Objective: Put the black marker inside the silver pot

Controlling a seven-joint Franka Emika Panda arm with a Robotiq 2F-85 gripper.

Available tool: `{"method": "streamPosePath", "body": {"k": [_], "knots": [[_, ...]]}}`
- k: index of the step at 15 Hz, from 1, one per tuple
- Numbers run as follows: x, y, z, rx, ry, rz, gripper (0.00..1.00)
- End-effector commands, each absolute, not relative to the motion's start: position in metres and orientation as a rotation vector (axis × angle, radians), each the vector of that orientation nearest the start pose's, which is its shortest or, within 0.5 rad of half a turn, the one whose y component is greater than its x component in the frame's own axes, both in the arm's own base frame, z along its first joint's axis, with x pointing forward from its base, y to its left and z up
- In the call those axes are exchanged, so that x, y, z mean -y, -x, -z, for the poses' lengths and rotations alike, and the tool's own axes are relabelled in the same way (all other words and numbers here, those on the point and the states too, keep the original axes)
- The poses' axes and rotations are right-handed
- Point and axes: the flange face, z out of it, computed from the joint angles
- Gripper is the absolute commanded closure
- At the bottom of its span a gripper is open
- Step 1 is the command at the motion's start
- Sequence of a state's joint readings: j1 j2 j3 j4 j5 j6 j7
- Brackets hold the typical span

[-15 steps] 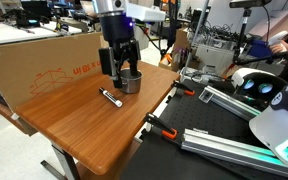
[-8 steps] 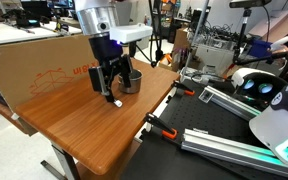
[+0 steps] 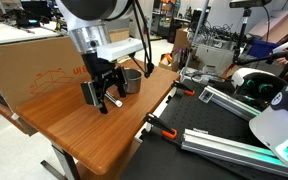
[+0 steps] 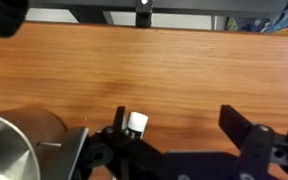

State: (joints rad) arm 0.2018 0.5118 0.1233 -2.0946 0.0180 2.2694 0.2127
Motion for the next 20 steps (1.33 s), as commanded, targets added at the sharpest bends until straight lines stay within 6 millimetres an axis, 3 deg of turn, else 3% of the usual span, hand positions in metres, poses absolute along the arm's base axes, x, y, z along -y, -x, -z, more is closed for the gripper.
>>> {"method": "streamPosePath", "body": {"k": [1, 5, 6, 7, 16, 17, 20], "knots": [[-0.176, -0.522, -0.139, 0.092, 3.139, -0.553, 0.0], [-0.174, -0.531, -0.133, 0.047, 3.14, -0.575, 0.0], [-0.173, -0.533, -0.132, 0.053, 3.134, -0.597, 0.23], [-0.173, -0.535, -0.131, 0.057, 3.145, -0.608, 0.26], [-0.17, -0.545, -0.131, 0.087, 3.144, -0.734, 0.95], [-0.17, -0.546, -0.132, 0.088, 3.146, -0.737, 0.99], [-0.17, -0.549, -0.136, 0.091, 3.152, -0.722, 0.94]]}}
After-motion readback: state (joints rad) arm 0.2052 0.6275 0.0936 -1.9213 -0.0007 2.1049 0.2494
